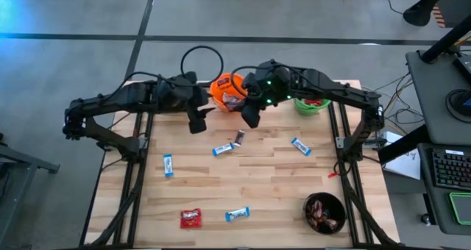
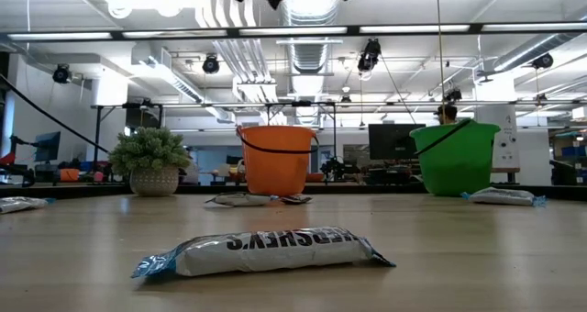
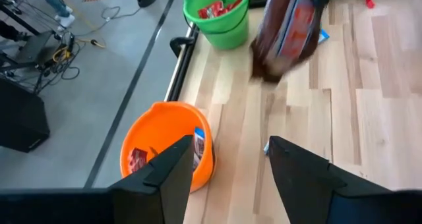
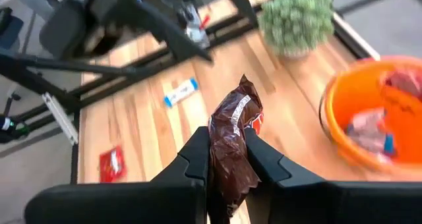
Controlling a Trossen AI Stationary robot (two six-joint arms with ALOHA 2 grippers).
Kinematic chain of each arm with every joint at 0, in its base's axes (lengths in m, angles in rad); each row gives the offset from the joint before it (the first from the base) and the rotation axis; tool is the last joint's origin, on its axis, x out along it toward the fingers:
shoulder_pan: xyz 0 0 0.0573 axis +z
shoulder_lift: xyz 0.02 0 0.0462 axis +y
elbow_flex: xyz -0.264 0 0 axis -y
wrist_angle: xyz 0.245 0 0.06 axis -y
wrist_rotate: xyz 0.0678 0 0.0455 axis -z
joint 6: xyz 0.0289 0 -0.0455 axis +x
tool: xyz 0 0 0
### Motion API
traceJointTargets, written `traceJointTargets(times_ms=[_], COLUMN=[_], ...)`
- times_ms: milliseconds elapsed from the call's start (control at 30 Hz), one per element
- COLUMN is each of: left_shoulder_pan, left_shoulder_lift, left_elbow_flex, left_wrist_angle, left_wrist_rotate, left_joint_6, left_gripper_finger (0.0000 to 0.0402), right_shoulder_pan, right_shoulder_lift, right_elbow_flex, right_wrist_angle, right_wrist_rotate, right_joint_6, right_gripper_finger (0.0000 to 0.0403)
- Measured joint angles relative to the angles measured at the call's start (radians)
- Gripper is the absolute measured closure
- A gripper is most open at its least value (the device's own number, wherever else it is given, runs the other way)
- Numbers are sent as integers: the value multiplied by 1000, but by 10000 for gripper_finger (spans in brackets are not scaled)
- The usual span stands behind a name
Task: Sort candy
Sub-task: Put the brown chocolate into the black bucket
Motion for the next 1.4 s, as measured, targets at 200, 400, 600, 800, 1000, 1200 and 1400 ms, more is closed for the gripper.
traceJointTargets(times_ms=[200,400,600,800,1000,1200,1400], left_shoulder_pan=[0,1,0,0,0,0,0], left_shoulder_lift=[-6,-10,-11,-11,-11,-10,-11], left_elbow_flex=[0,0,0,0,0,0,0], left_wrist_angle=[-16,-17,-31,-68,-90,-90,-96], left_wrist_rotate=[0,0,0,0,0,0,0], left_joint_6=[2,26,26,26,26,26,26], left_gripper_finger=[223,235,244,245,245,245,245], right_shoulder_pan=[31,89,169,259,370,492,629], right_shoulder_lift=[-58,-111,-147,-151,-148,-148,-147], right_elbow_flex=[0,0,0,0,-11,-27,-57], right_wrist_angle=[-136,-262,-380,-552,-639,-644,-645], right_wrist_rotate=[2,3,6,6,6,6,6], right_joint_6=[68,162,256,379,521,662,812], right_gripper_finger=[364,365,365,365,366,367,367])
